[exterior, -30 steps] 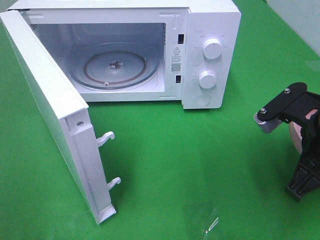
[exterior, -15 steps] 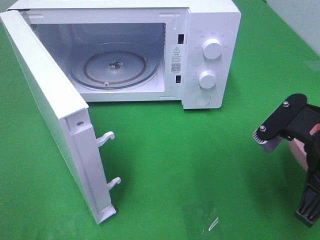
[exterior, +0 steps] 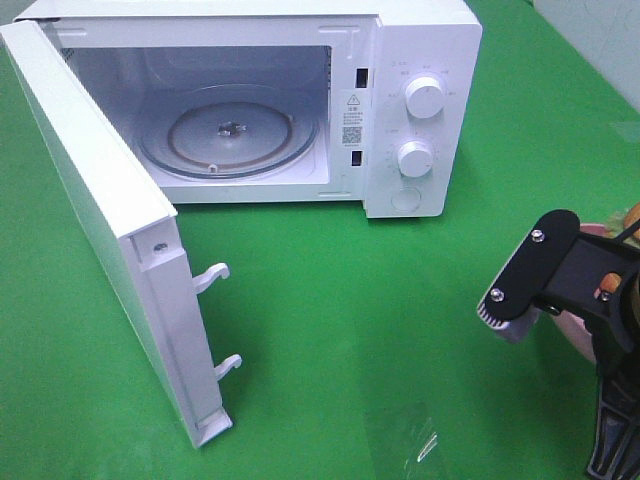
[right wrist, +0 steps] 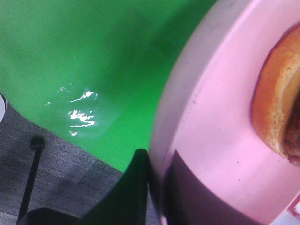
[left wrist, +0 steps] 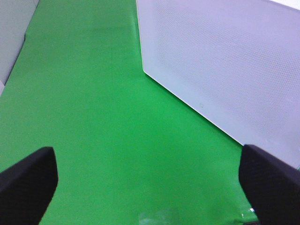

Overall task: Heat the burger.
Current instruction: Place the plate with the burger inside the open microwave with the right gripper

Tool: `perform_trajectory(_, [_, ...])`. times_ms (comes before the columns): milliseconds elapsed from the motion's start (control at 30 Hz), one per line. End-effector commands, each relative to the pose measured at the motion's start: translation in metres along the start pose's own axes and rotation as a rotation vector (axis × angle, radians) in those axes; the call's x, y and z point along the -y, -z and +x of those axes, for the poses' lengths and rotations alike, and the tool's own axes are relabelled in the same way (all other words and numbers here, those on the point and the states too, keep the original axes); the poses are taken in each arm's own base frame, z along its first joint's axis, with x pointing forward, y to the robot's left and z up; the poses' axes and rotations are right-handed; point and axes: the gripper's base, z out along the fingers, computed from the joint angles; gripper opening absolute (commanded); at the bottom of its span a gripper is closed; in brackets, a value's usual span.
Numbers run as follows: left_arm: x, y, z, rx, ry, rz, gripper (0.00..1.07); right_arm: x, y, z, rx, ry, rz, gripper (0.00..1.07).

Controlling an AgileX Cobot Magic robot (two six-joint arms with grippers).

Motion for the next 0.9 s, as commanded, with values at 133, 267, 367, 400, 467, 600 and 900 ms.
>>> perform_trajectory(133, [0.0,0.0,0.001,-0.003,0.002,0.006,0.98,-0.004,0.006,0.004,-0.014,0.066,0.065,0.02])
perform_trajectory(267, [0.0,0.0,0.001,-0.003,0.002,0.006,0.98,-0.011,0.01,0.005,-0.02,0.101,0.075,0.02])
perform_trajectory(367, [0.0,0.0,0.001,-0.003,0.002,0.006,0.98,-0.013,0.011,0.006,-0.023,0.11,0.08,0.02])
perform_trajectory(400, [0.0,0.0,0.001,-0.003,0.002,0.006,0.98,-0.015,0.012,0.007,-0.027,0.124,0.088,0.02])
perform_trajectory(467, [0.0,0.0,0.001,-0.003,0.002,0.006,0.98,-0.016,0.013,0.008,-0.034,0.132,0.1,0.02])
perform_trajectory(600, [0.0,0.0,0.001,-0.003,0.002,0.006,0.98,-0.019,0.015,0.008,-0.027,0.137,0.112,0.03])
perform_trajectory(900, [0.0,0.0,0.001,-0.003,0.002,0.006,0.98,-0.021,0.017,0.007,-0.011,0.154,0.116,0.03])
